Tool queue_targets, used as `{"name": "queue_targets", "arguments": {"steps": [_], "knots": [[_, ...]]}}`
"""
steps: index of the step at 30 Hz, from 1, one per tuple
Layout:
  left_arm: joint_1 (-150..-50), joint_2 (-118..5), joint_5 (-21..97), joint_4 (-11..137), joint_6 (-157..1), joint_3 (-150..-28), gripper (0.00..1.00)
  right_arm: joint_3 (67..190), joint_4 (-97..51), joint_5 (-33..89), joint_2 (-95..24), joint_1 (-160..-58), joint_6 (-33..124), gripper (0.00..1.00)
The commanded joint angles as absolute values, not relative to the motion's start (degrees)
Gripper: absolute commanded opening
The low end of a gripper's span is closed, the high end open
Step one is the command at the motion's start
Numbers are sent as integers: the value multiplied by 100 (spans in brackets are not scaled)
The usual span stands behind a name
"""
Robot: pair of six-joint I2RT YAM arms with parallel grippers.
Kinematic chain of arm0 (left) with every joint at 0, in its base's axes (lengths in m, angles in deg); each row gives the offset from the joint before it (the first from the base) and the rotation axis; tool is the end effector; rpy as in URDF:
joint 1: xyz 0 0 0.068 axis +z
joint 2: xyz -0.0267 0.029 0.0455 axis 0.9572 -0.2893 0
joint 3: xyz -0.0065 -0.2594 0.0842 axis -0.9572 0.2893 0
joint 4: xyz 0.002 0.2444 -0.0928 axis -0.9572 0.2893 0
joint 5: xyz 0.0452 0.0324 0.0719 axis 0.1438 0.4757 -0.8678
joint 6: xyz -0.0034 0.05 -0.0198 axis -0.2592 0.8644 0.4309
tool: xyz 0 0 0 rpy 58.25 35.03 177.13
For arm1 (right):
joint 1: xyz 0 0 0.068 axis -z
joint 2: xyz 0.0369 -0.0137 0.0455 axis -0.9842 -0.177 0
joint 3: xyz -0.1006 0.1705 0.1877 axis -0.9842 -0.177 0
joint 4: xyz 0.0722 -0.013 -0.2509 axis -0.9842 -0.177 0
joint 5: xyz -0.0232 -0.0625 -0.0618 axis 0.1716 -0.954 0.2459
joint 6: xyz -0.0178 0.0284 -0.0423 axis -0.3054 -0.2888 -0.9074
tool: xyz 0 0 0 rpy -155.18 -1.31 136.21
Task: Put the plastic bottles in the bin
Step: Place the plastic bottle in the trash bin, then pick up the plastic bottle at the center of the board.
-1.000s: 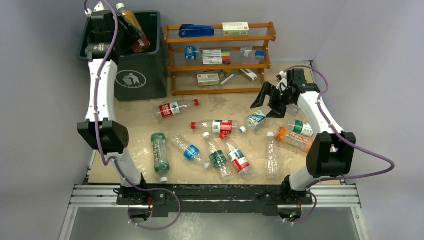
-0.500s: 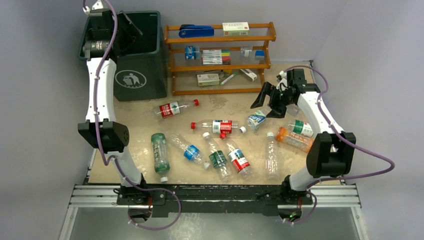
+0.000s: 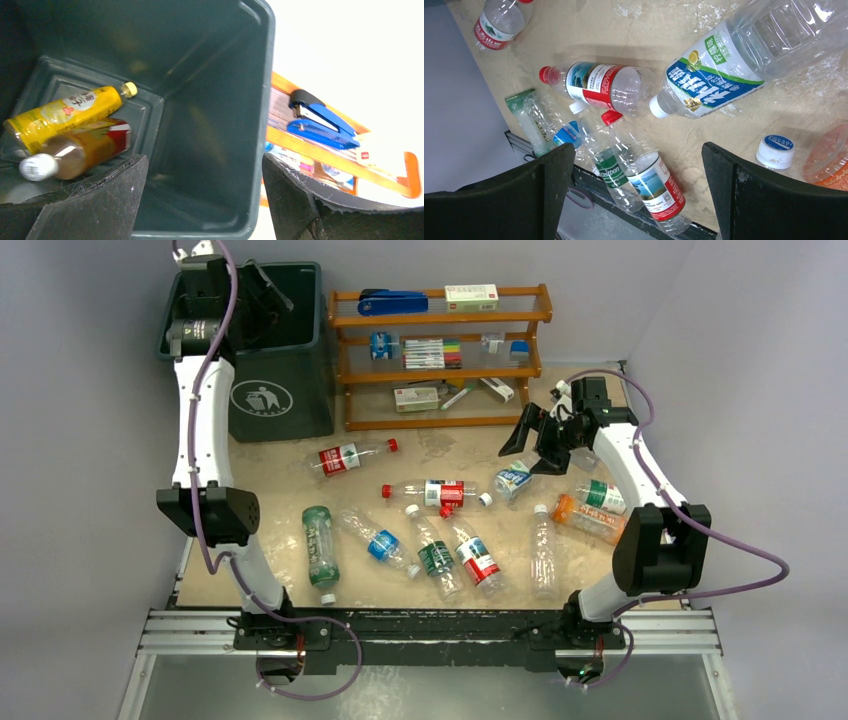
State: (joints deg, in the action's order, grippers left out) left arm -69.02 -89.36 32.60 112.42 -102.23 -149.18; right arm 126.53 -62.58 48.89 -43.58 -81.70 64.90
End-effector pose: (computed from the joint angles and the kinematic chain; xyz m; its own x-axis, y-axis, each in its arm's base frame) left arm 0.3996 0.0274 0.4783 -0.2965 -0.6076 -0.7369 -0.2495 0.7940 -0.5543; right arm 0.3261 0.0276 0.2852 -0.8702 0.3573 -0.3393 0.0925 0.7949 0.5997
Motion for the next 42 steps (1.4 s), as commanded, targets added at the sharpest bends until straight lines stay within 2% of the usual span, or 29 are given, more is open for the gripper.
{"name": "queue_targets", "arguments": {"steps": [1,18,24,37,42], "knots": [[-7314,-8423,3479,11069,-10049,-15164,84,12705,-6130,5153,-4282,-8201,6486,100],[-8865,-7936,3126,11468,-9121,-14757,85,12734,-6059,5284,-4310,-8200,6488,100],[-9581,-8076,2592,12026,-8574,-14713,85,12717,-6091,5264,-4262,-8200,6476,100],[-10749,-8141,2313,12067,-8713,-13653,84,12660,-6171,5308,-4084,-8201,6492,100],[-10906,-8393,2326,12396,-8489,-13571,85,12628,-6193,5333,-4039,-8200,6497,100]]}}
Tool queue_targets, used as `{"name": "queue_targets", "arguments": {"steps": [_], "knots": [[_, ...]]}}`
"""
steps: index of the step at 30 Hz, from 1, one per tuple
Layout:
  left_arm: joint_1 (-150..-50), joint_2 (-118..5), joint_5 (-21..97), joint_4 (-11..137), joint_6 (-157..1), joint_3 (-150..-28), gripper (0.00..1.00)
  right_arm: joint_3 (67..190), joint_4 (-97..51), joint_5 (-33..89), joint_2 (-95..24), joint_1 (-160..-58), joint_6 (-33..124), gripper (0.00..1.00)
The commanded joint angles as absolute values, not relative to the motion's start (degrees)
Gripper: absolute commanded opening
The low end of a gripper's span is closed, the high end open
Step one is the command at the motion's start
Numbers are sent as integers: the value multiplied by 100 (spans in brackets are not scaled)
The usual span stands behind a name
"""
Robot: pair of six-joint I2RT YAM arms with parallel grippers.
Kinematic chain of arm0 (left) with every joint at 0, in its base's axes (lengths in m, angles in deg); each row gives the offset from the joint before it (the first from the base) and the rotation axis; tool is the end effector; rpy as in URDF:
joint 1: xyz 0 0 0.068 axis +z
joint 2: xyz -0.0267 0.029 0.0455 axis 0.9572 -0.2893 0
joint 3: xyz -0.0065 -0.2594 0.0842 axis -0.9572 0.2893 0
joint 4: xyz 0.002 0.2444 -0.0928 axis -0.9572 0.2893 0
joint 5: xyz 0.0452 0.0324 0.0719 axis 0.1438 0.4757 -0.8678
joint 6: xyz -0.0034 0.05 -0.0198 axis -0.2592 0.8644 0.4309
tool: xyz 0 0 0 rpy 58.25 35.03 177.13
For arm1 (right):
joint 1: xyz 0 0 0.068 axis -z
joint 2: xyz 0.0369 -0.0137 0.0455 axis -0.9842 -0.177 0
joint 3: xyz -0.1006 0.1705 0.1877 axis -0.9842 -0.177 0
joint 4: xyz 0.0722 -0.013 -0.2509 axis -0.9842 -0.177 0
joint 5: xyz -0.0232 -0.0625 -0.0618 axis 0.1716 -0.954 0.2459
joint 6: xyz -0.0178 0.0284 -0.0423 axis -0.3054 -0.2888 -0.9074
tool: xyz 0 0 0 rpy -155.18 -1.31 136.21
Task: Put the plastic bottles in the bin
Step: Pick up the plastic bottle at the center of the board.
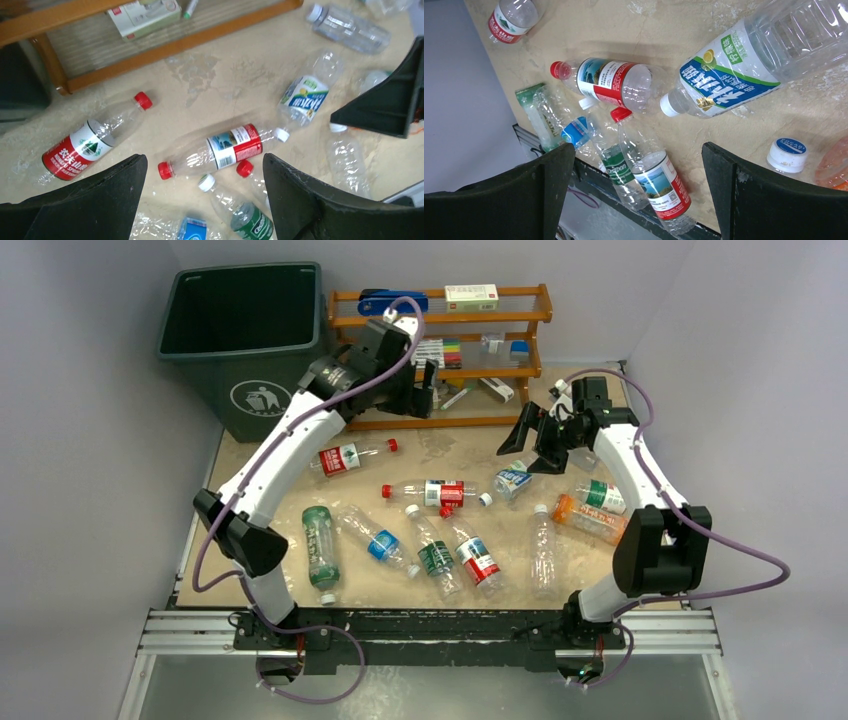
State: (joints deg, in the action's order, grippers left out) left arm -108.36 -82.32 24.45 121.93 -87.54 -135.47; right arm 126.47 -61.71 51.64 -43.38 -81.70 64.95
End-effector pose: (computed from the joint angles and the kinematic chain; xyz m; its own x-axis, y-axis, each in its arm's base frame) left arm 0.3044 -0.2104 0.4359 -0.6646 0.0296 -0.7466 0.2937 0.9291 -0.2246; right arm 0.3262 0.0291 0.2876 -0.8743 0.3474 -0.3390 0.0616 0.7722 0.6324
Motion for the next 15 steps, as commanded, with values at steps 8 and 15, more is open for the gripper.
{"name": "queue_targets", "arguments": {"steps": [8,15], "knots": [[-11077,-8616,2266,12295,-8295,-13357,86,12580,-6254,5372,-3926,-8200,6516,100],[-11477,-8948,2165,11971,-7764,-12971,86,12575,-6327,5408,-3817,-8201,6531,100]]}}
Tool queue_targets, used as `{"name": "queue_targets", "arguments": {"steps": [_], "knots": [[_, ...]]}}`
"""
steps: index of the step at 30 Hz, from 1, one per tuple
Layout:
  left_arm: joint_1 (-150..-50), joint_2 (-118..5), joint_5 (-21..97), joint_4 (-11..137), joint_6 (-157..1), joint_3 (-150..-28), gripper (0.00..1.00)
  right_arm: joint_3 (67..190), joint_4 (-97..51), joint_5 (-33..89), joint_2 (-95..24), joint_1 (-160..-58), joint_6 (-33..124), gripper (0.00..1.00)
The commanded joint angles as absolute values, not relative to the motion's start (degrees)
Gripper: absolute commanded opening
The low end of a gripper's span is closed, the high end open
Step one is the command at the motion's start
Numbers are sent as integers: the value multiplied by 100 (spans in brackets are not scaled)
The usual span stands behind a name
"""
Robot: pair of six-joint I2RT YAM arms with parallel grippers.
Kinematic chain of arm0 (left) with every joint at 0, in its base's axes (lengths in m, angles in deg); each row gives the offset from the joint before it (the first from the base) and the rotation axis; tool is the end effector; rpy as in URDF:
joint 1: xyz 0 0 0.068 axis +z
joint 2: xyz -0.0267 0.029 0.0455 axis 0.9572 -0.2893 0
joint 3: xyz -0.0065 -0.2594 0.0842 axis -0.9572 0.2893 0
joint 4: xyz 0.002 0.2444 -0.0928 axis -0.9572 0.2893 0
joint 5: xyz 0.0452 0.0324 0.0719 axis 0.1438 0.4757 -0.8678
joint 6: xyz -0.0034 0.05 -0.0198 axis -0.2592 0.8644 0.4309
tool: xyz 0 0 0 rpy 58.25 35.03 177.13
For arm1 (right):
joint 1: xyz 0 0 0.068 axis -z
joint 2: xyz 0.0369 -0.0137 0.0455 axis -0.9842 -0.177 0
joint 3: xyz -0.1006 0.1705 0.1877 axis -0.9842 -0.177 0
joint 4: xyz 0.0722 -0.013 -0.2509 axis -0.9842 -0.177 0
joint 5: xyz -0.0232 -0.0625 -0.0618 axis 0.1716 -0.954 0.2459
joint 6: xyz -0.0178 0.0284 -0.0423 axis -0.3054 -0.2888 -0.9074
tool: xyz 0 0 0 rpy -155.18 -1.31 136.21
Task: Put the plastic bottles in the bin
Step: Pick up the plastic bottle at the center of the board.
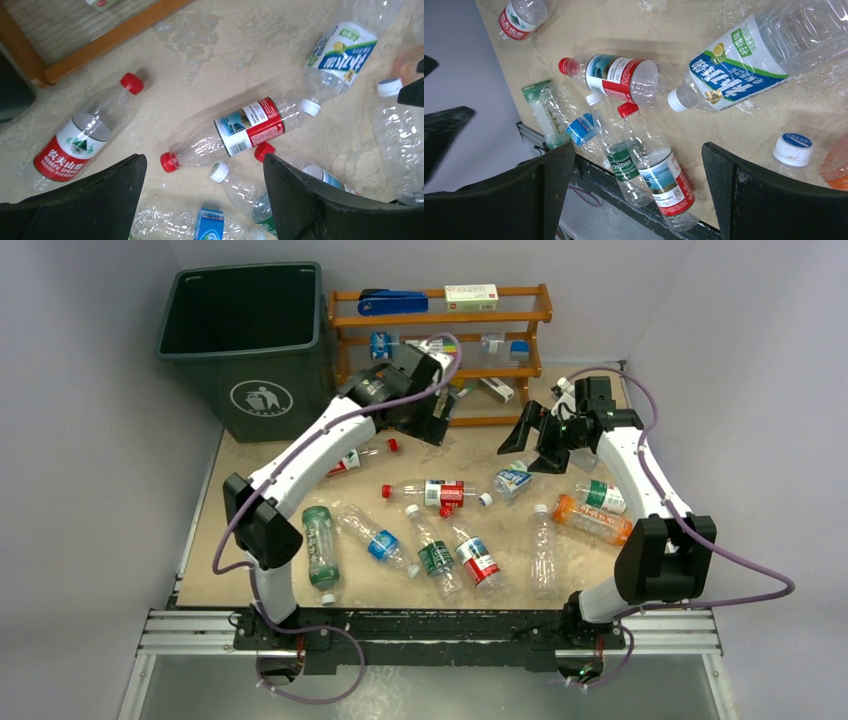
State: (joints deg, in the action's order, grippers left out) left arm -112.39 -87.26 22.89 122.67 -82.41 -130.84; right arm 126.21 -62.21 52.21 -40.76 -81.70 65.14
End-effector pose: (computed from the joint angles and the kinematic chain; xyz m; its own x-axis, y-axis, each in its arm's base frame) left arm 0.3106 -0.2478 0.3790 -0.7205 0.2349 -0.6525 0.3823 0.9196 -0.0910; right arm 0.3167 0.0291 0.2996 -0.8649 0.3479 -0.3617 0.0394 0.7655 0.6422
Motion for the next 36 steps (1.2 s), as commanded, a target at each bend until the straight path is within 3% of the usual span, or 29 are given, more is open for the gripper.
{"name": "queue_targets", "arguments": {"steps": [1,18,27,36], "knots": [[-11535,-8992,2154,11991,-7617,-12942,86,12560,-6337,5408,-3792,-8205,6529,100],[-11969,-9402,2056,11648,-6528,-12008,85,12397,-6491,5303,-3501,-8200,6553,100],[-11986,-9402,2819,11484,-6352,-11589,85,12544,-6594,5193,-3550,-8192,6483,100],[-11994,-9562,2820,11360,-6215,-11313,85,12491,-6593,5221,-3545,-8192,6462,100]]}}
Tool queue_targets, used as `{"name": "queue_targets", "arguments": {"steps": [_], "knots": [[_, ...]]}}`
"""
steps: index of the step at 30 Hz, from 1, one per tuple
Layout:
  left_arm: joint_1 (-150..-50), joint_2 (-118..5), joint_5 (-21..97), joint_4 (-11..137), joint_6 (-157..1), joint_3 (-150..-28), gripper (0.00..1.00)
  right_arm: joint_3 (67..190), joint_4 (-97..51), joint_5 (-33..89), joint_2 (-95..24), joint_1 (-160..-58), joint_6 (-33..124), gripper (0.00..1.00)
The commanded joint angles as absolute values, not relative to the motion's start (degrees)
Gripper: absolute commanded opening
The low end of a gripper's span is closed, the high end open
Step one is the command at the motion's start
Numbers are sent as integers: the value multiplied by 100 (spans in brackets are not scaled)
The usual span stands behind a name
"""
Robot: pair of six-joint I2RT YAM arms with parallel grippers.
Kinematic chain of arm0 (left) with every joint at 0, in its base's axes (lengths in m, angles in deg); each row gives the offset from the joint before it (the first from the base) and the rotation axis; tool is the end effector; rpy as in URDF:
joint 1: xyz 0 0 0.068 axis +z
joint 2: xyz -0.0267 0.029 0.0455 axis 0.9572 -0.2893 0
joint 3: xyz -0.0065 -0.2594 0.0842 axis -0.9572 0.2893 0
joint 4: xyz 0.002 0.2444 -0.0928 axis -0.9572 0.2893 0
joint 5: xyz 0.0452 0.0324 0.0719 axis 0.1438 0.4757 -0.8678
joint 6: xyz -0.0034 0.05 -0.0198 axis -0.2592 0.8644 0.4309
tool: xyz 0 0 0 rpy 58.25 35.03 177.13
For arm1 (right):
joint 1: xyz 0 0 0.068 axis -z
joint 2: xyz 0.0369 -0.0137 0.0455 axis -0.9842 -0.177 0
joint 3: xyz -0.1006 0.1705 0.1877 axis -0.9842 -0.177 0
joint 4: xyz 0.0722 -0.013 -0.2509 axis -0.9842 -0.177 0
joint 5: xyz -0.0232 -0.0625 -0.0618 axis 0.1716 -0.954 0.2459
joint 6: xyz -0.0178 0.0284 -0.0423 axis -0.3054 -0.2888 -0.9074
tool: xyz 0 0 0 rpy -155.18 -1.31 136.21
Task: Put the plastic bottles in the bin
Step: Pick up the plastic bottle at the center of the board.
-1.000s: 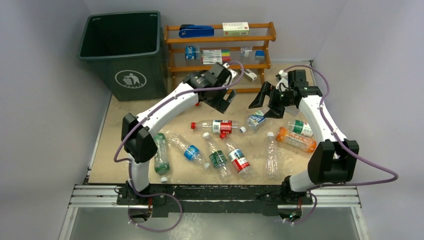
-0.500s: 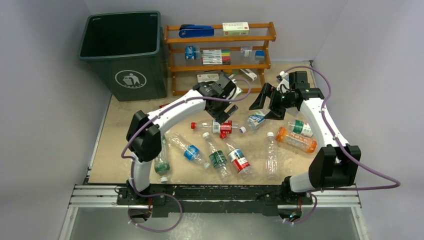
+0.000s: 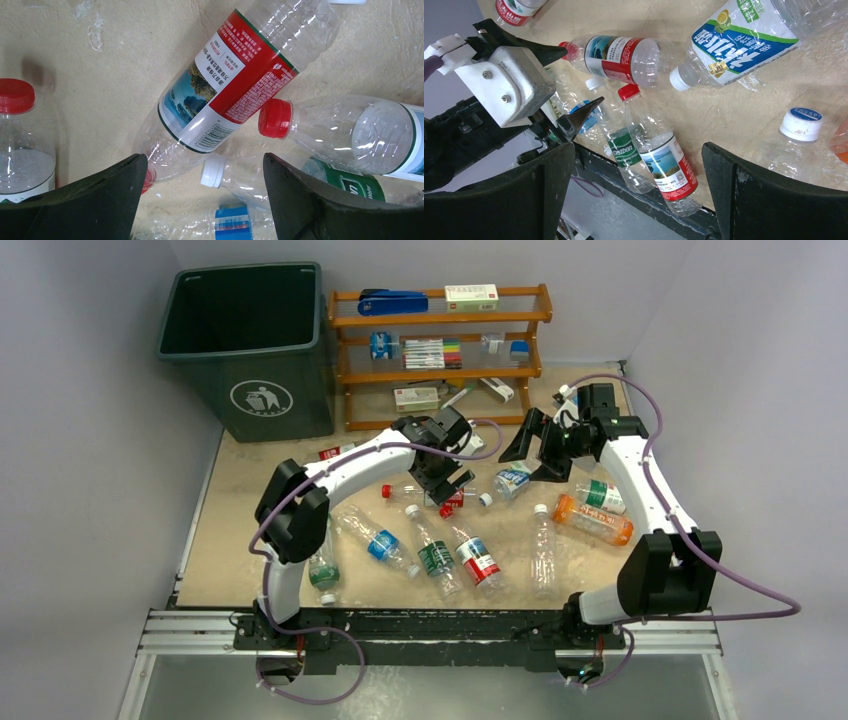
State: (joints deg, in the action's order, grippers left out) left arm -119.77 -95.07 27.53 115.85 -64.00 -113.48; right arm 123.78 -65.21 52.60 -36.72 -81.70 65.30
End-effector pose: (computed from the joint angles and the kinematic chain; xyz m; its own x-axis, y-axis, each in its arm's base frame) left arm 0.2894 -0.3037 0.2400 -0.6048 0.7007 -0.3785 0.7413 0.6690 0.0539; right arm 0.2958 0.0286 0.3033 -0.8748 0.3482 -0.3370 0.0545 0.7618 0.6456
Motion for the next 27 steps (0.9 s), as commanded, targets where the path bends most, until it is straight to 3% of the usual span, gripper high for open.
{"name": "queue_targets", "arguments": {"steps": [1,27], "knots": [[-11990,-9599,2799,11344,-6195,-11310,85,12488,-6595,5223,-3545,-8191,6462,100],[-11915,-10245,2315,10957,-6224,-11401,84,12610,-6631,5249,-3641,-8192,6395,100]]}}
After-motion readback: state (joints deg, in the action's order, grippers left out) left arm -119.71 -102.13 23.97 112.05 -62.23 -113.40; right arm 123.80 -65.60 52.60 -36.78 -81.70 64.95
